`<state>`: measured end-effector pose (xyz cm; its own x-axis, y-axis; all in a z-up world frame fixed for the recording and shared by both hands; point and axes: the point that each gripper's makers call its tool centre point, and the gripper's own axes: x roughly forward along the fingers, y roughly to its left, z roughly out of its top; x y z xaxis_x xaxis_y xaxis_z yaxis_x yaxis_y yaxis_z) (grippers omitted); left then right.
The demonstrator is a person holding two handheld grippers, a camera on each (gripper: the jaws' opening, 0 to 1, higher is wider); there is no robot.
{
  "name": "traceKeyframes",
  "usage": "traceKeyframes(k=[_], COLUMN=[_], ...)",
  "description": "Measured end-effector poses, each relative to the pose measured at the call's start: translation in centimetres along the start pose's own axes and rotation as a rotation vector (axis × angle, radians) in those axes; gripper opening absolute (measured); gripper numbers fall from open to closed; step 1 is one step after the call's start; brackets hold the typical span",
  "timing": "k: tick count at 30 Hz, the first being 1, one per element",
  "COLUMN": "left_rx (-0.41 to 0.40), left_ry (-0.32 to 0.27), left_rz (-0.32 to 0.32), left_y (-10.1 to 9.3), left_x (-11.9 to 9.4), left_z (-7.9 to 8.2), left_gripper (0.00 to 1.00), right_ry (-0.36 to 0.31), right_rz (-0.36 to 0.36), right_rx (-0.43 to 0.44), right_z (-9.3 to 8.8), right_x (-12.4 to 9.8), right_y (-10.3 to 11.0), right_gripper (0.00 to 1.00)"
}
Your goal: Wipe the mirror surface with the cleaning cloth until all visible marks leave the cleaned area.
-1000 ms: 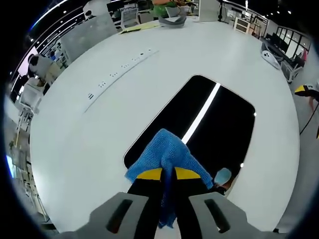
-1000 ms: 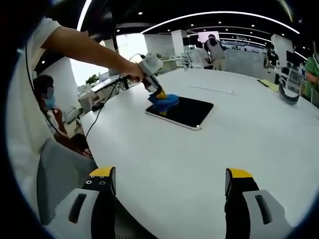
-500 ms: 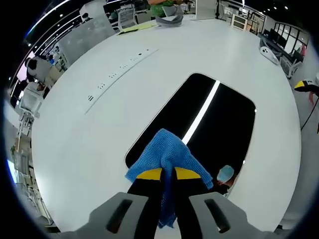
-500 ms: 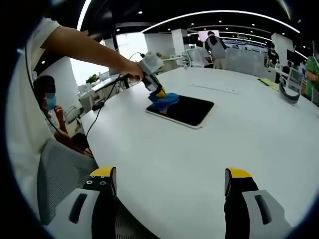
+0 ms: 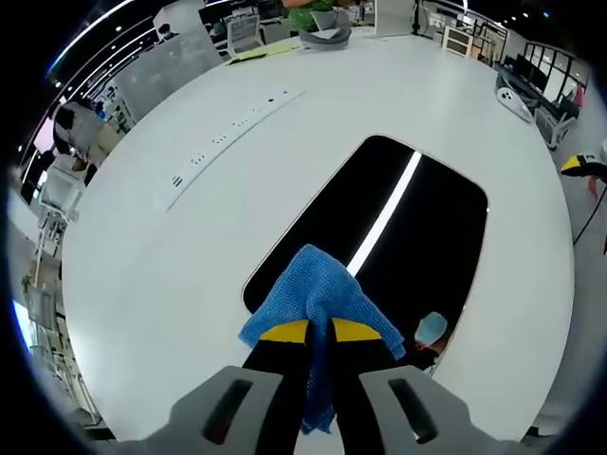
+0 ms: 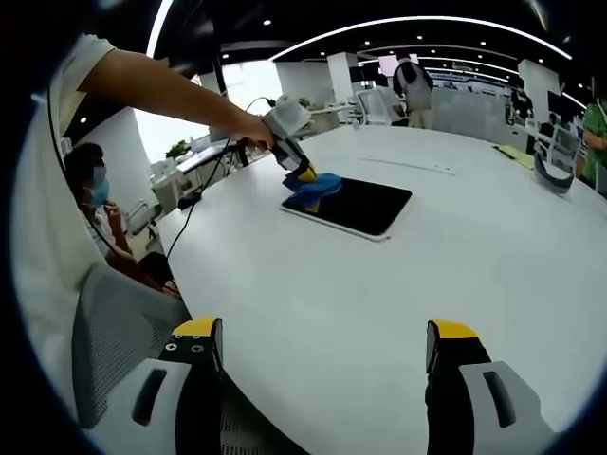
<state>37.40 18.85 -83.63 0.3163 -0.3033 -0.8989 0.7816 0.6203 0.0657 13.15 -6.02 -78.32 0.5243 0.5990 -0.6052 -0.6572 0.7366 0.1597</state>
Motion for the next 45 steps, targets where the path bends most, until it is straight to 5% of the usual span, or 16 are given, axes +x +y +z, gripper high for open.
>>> traceKeyframes(k=[45], left_rx=[-0.058], left_ry=[0.002], left_rz=[-0.019], left_y=[-1.6], left_x=[-0.7], left_z=[-1.4], left_gripper=[0.05], right_ry=[0.001], right_rz=[0.014], right_rx=[-0.016], right_z=[0.6], right_x=[0.0], right_y=[0.1], right_gripper=[0.87])
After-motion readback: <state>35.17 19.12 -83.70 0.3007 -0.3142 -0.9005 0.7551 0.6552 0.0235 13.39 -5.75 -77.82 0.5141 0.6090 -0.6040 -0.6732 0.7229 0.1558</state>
